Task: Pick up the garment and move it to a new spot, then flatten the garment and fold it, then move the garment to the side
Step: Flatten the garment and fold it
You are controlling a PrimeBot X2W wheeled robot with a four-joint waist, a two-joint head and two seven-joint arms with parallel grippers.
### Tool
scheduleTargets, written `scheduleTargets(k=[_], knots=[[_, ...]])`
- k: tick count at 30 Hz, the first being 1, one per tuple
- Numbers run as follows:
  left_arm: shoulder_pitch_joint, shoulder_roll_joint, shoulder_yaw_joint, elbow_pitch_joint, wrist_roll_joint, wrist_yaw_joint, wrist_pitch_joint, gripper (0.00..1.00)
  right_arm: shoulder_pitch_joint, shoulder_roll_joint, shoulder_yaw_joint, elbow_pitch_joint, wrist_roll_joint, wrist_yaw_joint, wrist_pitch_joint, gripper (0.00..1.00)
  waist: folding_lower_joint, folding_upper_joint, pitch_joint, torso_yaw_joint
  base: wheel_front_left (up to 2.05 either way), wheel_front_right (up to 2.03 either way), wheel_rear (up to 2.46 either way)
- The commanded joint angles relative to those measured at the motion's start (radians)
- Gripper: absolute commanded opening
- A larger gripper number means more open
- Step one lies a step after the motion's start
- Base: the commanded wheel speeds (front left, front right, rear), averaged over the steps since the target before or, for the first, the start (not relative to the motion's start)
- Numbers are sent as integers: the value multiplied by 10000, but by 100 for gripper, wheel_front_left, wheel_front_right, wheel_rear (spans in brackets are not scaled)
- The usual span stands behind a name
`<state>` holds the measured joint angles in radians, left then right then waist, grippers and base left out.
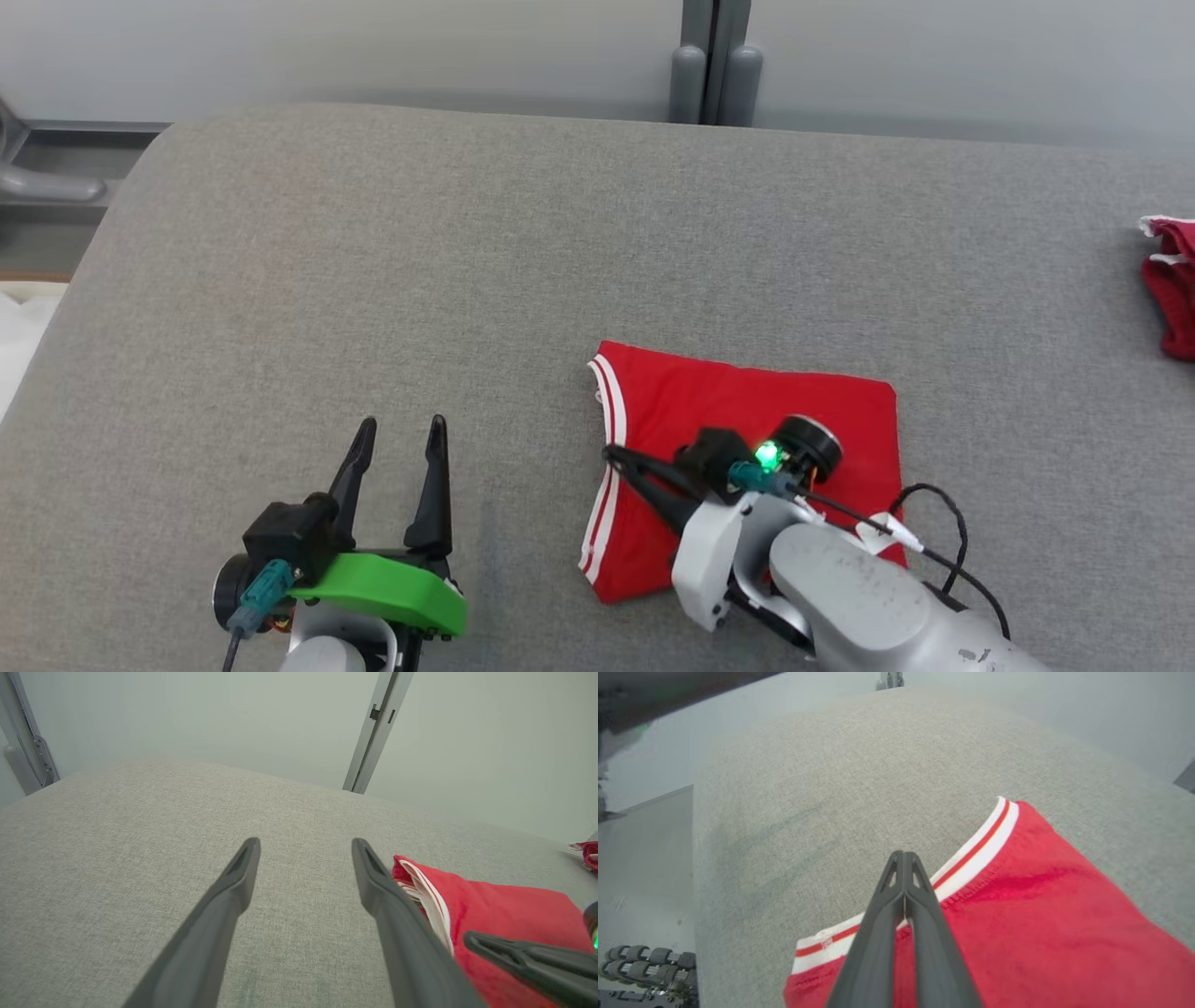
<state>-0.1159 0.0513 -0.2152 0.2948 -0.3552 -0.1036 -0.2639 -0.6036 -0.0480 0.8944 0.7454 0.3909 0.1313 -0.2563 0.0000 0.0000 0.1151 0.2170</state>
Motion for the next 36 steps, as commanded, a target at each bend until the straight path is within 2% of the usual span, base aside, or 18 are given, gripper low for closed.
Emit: scheduleTargets(k=[1,3,4,5,6,13,17,27,36], knots=[[-64,0,-1,10,119,-29,0,100,64,-54,-440,-9,-234,-13,-88,4,0,0,-263,-294,0,0,0],[-29,4,16,-11,172,-49,0,100,282,-46,-1483,-259,-694,-13,-86,27,0,0,-412,-486,0,0,0],[9,5,36,-11,200,-60,0,100,494,-47,-2113,-470,-1027,-13,-85,44,0,0,-488,-596,0,0,0],[44,4,28,-9,223,-72,0,100,698,-50,-2644,-645,-1278,-13,-88,86,0,0,-551,-675,0,0,0],[102,4,49,-8,237,-82,0,100,977,-50,-3246,-904,-1564,-13,-88,100,0,0,-640,-782,0,0,0],[576,4,164,-35,425,-97,2,100,2873,-44,-6445,-2556,-2634,-13,-94,100,0,0,-1088,-1270,0,0,0],[840,4,253,-131,337,-90,0,100,3788,-45,-7438,-3396,-2695,-13,-93,100,0,0,-1212,-1468,0,0,0],[1388,4,509,-406,312,-26,2,100,5283,-46,-8744,-4564,-1946,-13,-95,100,0,0,-1356,-1787,0,0,0],[1765,4,722,-729,255,9,0,100,5726,-44,-9011,-4564,-1629,-13,-95,100,0,0,-1359,-1949,0,0,0]])
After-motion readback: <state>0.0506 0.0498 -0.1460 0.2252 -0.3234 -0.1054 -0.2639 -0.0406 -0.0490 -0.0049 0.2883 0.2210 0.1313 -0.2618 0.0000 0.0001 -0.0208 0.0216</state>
